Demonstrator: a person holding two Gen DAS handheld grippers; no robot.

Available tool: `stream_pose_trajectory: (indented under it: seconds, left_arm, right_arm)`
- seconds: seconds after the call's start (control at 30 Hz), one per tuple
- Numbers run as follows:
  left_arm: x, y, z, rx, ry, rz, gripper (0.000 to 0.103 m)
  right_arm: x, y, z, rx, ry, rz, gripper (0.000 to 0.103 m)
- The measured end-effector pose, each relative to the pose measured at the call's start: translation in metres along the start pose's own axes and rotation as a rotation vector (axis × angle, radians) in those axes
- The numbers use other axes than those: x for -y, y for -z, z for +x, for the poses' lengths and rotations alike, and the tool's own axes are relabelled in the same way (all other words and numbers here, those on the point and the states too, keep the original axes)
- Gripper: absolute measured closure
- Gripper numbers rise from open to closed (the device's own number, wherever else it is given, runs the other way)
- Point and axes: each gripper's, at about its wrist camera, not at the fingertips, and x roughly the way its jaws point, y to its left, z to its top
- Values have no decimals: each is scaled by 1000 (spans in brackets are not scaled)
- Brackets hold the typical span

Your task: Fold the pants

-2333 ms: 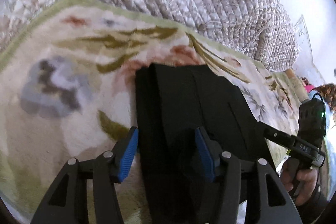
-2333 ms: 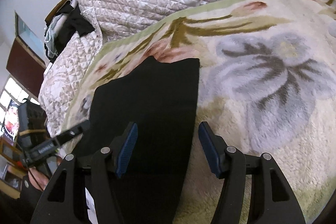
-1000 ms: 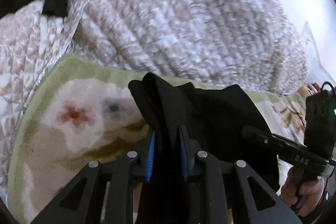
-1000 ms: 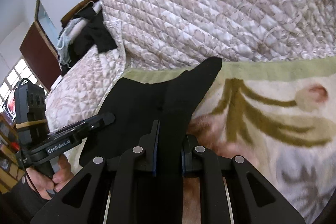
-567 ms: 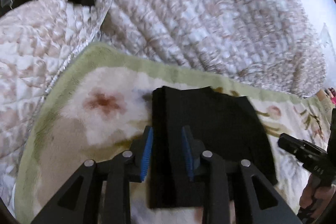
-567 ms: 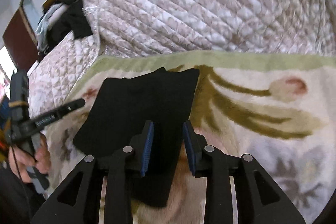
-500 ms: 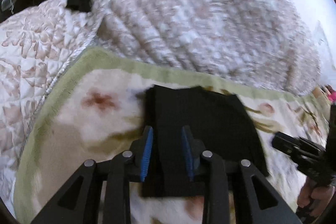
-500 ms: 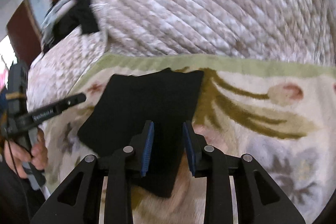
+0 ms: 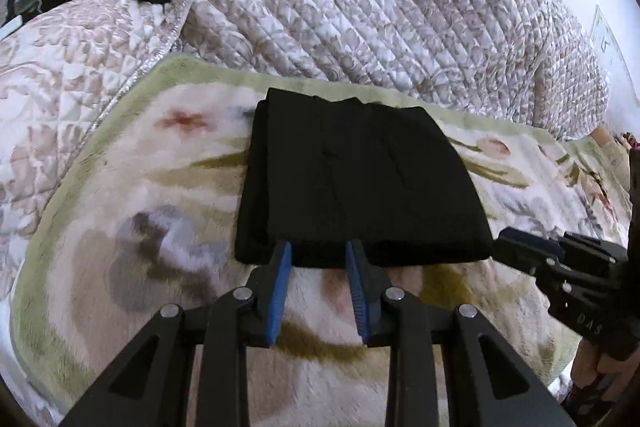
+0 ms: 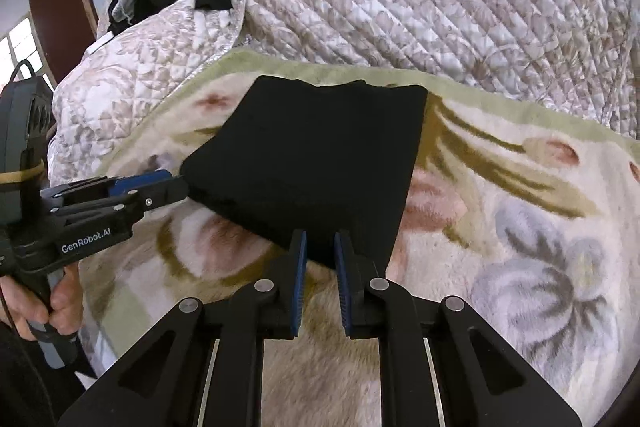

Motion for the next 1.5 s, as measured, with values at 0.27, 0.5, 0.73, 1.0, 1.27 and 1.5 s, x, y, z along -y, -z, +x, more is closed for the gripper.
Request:
stream_pose_trajectory:
  seconds: [0.27, 0.5, 0.73, 1.0, 1.27, 1.5]
  left_arm:
    - [12, 16, -4, 8, -41, 31, 70]
    - [10, 22, 8, -23, -65, 32, 65]
    - [7, 29, 22, -65, -101, 27, 61]
    - [14, 32, 30, -73, -114, 65, 47]
    - [13, 32, 31, -69, -115, 61, 42]
    - [13, 32, 32, -67, -123, 69, 40]
  right_arm:
    - [-12, 20, -15, 14, 1, 2, 71]
    - [-8, 28, 3, -22, 37, 6, 71]
    - [1, 35, 20, -63, 77, 25, 71]
    - [6, 39, 24, -52, 76, 37, 61]
    - [8, 41, 26, -35, 72, 32, 56]
    - [10, 42, 26, -24, 67, 32, 54]
